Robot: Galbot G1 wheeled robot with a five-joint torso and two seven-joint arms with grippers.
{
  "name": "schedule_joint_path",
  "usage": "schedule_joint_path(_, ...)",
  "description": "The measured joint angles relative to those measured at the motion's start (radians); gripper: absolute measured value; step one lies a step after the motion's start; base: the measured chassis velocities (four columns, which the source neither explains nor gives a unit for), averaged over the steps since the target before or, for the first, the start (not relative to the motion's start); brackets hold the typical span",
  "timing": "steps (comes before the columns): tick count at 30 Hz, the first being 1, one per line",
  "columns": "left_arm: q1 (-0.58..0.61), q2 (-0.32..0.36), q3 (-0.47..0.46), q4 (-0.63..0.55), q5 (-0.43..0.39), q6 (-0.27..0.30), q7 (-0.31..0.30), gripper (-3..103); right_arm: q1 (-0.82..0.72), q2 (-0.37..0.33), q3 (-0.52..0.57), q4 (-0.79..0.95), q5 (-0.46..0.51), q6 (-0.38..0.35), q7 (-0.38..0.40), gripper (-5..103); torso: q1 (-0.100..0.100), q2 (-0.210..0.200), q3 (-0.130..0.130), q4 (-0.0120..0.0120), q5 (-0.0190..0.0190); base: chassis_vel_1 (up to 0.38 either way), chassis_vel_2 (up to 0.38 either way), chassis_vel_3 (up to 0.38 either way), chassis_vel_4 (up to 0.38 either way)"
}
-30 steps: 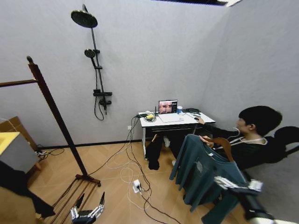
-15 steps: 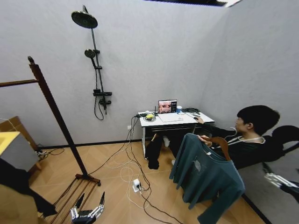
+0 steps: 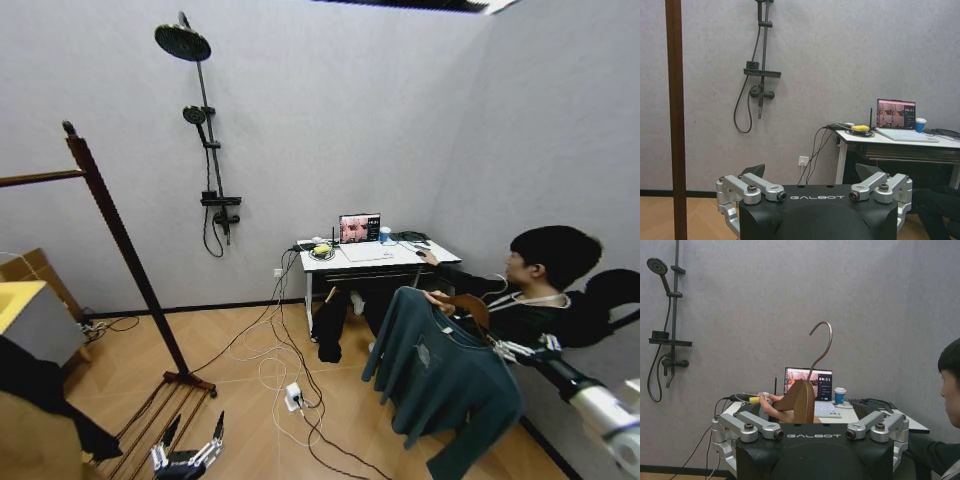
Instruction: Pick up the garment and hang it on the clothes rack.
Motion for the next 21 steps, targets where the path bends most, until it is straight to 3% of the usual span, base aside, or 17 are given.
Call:
schedule_joint_path(12,0.000,0.000,0.000,0.000,0.000,0.000,0.000,100,0.216,-0.063,-0.206,-0.187,0.000,0.022,-0.002,101,0.000,0.000,0.000,0.0002,-0.0001,0.000,0.000,0.000,0.000)
schedule_joint_path(18,0.000,0.000,0.000,0.000,0.000,0.000,0.000,100,0.293,-0.063,-0.260,-0.195,-0.029,0.024,0.009,76,0.000,0.000,0.000,0.0002,-0.0002,0.000,0.000,0.000,0.000)
schedule_joint_path(21,0.000,0.000,0.000,0.000,0.000,0.000,0.000,100,0.297,-0.063,-0.262,-0.195,-0.033,0.023,0.011,70,0.000,0.000,0.000,0.0002,-0.0002,0.000,0.000,0.000,0.000)
